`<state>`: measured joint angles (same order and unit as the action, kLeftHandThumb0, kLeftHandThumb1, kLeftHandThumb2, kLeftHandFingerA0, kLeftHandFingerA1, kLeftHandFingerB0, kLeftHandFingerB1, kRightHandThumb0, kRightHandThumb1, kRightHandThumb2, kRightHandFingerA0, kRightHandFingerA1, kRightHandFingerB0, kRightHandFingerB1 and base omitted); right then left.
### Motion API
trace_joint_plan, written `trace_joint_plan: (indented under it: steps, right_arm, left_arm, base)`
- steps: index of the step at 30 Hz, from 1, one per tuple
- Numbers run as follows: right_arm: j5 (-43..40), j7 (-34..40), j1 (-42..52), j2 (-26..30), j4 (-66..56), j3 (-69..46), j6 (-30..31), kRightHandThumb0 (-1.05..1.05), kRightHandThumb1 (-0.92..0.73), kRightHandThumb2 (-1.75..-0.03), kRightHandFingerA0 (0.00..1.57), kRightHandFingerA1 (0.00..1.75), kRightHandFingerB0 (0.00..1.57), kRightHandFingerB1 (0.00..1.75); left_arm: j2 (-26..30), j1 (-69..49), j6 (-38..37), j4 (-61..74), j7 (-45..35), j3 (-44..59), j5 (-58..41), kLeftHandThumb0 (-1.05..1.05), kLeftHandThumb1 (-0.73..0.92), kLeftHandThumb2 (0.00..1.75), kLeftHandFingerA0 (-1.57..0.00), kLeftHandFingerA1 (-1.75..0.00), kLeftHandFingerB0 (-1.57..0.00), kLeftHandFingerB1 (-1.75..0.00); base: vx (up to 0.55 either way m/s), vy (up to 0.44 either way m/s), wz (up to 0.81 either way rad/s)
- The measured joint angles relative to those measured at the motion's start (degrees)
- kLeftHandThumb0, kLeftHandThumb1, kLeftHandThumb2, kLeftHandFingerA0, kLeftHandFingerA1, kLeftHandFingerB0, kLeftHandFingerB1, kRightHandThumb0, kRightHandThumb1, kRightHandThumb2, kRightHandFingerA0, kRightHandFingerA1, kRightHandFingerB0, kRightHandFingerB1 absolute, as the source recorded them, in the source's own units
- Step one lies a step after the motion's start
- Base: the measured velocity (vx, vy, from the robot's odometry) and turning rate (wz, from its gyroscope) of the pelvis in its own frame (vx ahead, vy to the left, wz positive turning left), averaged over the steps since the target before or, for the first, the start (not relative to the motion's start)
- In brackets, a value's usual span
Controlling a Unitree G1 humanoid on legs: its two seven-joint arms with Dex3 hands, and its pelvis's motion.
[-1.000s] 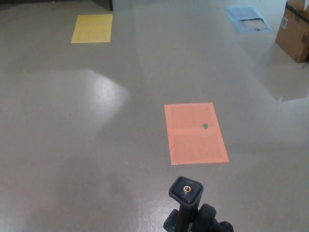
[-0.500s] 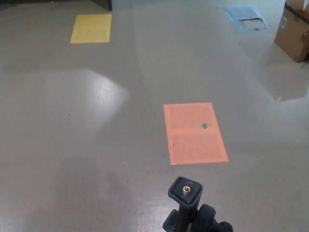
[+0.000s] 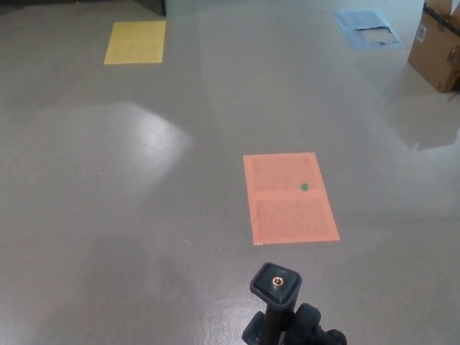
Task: A phone stand is kept on the floor and the robot uses both its hands to grab it and uses its left hand to extend the phone stand by pulling it upwards
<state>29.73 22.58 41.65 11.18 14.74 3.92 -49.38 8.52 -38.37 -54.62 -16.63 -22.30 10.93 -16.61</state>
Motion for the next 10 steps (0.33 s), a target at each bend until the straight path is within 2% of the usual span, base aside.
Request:
trace_joint_plan:
  steps: [10]
  right_arm:
    - [1.1,0.1,-0.3,-0.1,-0.7,0.2,1.1,-0.91,-0.59,-0.9,0.0,0.09,0.0,0.01]
  left_arm:
    - [-0.1,0.3,0.0,0.1,0.0,0.4,0.1,-0.97,0.76,0.64,-0.19,-0.29,-0.24,-0.28]
  base:
    - [0.0,0.0,0.0]
